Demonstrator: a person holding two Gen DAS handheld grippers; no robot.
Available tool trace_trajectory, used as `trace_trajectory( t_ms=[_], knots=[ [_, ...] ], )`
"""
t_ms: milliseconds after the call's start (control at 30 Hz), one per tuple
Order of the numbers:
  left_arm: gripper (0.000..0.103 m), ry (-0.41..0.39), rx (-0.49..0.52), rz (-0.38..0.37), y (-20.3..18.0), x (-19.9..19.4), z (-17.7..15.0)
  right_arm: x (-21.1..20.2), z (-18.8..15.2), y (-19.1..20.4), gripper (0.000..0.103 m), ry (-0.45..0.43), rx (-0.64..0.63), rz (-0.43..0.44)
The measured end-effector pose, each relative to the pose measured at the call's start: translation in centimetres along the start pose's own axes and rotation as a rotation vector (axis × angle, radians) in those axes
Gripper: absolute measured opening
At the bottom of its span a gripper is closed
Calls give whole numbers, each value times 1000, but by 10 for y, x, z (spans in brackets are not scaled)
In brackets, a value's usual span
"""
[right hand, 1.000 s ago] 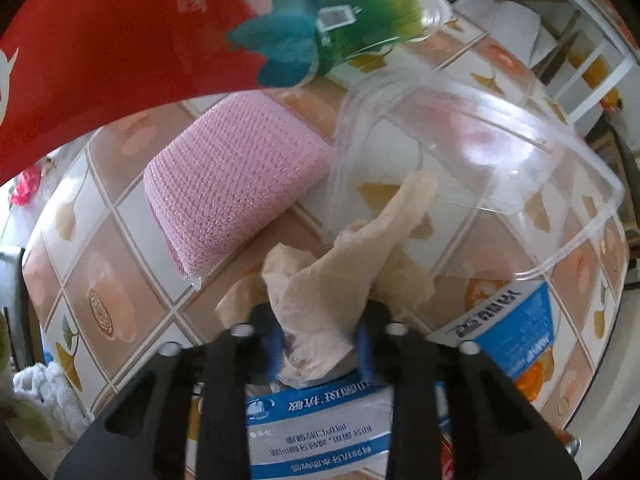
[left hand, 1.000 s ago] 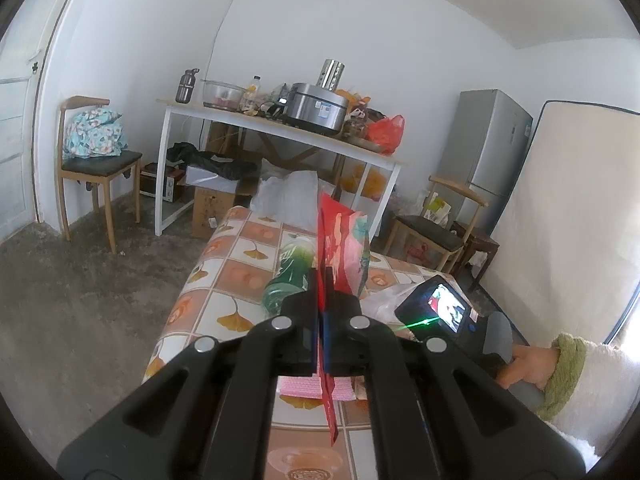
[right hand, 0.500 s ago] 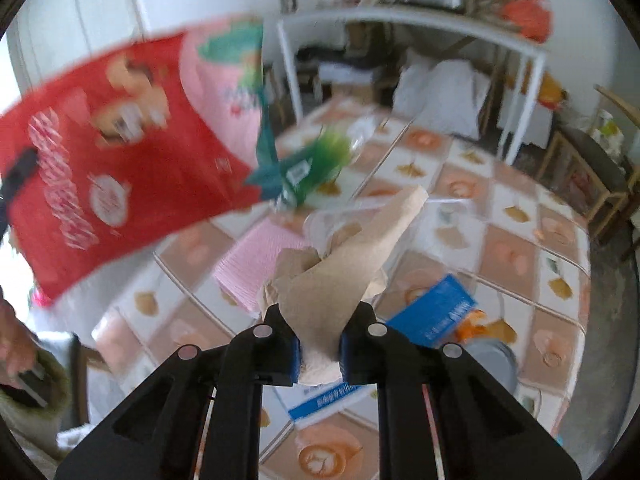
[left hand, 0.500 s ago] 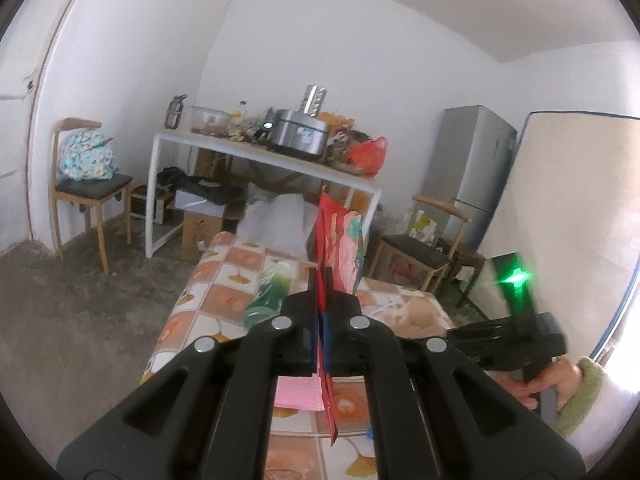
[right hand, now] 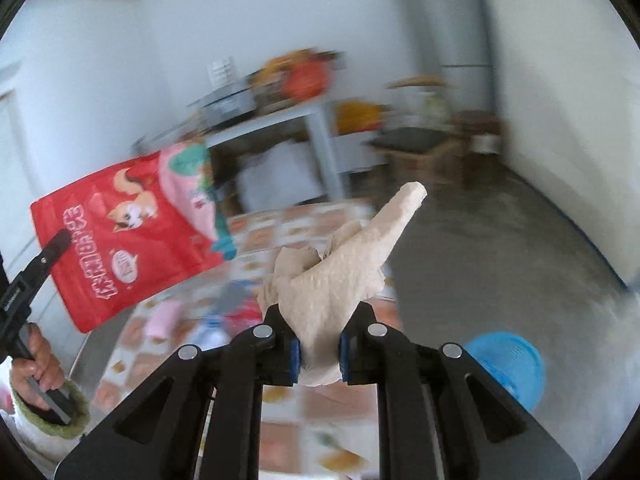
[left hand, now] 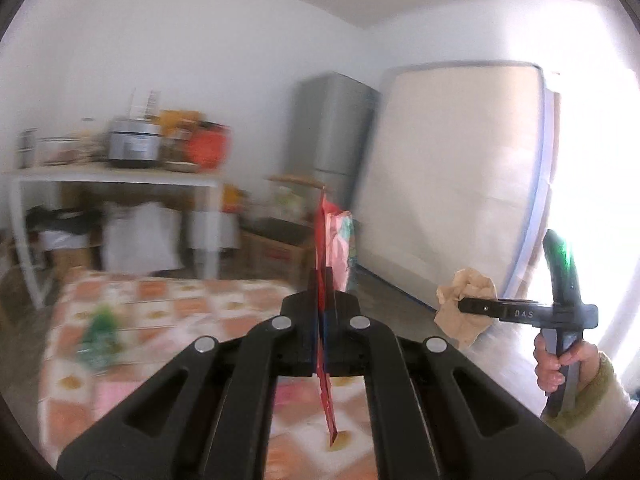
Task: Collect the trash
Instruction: 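Carry the red bag and tissue over the wastebasket and open both tools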
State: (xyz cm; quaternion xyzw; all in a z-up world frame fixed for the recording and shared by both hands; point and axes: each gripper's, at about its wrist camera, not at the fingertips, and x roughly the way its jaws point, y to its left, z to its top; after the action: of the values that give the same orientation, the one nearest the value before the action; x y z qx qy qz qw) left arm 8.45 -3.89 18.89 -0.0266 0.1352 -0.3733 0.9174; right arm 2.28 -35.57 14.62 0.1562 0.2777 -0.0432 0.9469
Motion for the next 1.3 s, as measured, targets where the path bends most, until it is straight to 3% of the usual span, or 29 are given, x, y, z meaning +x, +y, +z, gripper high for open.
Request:
trace_trajectory(
  t_ms=[167, 267, 367, 567, 700, 900, 1067, 1100, 1133, 1200, 1300],
  knots=[
    [0, 172, 71, -175, -88, 91, -13, -31, -50, -99, 14, 24, 197, -154],
    [0, 286, 107, -227, -131, 143, -31, -28, -81, -142, 14, 69, 306, -196],
    [0, 466, 119, -263, -171, 214, -65, -11, -112, -185, 14, 120, 422, -212],
    [0, 828, 59, -256, -203, 339, -146, 54, -158, -260, 14, 219, 625, -199],
    [0, 967, 47, -203, -209, 408, -191, 113, -181, -301, 14, 279, 737, -175],
    [0, 1090, 83, -131, -223, 488, -245, 185, -199, -339, 14, 367, 812, -194],
    [2, 1106, 98, -99, -224, 533, -266, 226, -203, -368, 18, 400, 818, -217],
    [11, 1102, 90, -103, -227, 540, -270, 236, -204, -374, 24, 405, 816, -229],
    [28, 1107, 90, -104, -223, 538, -270, 246, -206, -380, 30, 415, 809, -243],
    [45, 1119, 89, -101, -220, 541, -272, 264, -215, -390, 53, 439, 795, -290],
    [46, 1112, 77, -113, -217, 538, -267, 276, -228, -403, 54, 486, 800, -340]
  ],
)
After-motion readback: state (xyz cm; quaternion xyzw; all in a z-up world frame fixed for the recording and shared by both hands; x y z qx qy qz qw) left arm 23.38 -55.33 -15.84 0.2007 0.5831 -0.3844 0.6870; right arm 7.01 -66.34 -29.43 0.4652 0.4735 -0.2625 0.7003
